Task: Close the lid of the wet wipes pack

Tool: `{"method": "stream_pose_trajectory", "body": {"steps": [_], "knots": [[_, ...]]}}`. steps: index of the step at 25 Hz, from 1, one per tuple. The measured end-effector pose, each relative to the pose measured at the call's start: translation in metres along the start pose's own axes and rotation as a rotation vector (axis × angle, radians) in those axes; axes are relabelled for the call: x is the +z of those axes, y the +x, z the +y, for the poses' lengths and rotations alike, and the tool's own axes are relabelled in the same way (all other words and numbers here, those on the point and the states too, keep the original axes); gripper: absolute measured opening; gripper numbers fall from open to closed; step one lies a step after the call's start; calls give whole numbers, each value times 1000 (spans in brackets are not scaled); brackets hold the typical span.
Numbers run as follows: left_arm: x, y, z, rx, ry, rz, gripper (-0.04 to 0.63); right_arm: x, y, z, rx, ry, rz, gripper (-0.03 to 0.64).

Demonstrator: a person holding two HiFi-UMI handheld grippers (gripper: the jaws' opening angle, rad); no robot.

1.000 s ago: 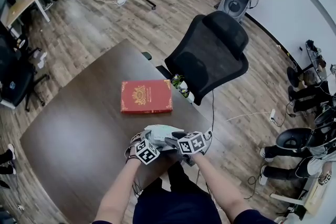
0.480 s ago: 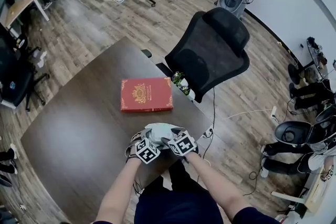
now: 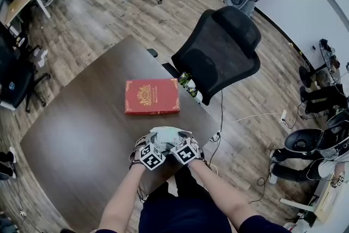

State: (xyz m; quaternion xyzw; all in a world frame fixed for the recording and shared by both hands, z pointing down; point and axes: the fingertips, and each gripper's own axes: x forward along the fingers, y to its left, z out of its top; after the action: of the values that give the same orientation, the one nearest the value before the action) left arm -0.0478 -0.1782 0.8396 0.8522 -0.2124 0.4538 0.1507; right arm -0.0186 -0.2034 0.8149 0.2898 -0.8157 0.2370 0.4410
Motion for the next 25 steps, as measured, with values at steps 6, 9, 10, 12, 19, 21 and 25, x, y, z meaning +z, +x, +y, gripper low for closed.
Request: {"method": "stream_pose_trajectory", "body": {"steps": [6,9,10,12,19,21,25], "knots": [[-1,1,0,-2,-2,-5,443,-2,2,-1,-5,3,-11,325],[-1,1,0,-1,-1,-11,444,-2,4,-1,0,5,-14,325],[-1,1,1,-2,0,-14,444,-2,5,-1,1,7,-14,326],[-1,1,0,-6,-1,-23,446,-2,5,-2,-2,12,-13,326],[8,-26,-7,30,-63,-97,559,-2,4,-2,10,28,-22,328],[11,-38,-8,48,-81,-132,569,-2,5,-2,8,28,-25,328],[14,-62,-21,19,-101,-189,600,-3,2,1,10,39,-15,328]]}}
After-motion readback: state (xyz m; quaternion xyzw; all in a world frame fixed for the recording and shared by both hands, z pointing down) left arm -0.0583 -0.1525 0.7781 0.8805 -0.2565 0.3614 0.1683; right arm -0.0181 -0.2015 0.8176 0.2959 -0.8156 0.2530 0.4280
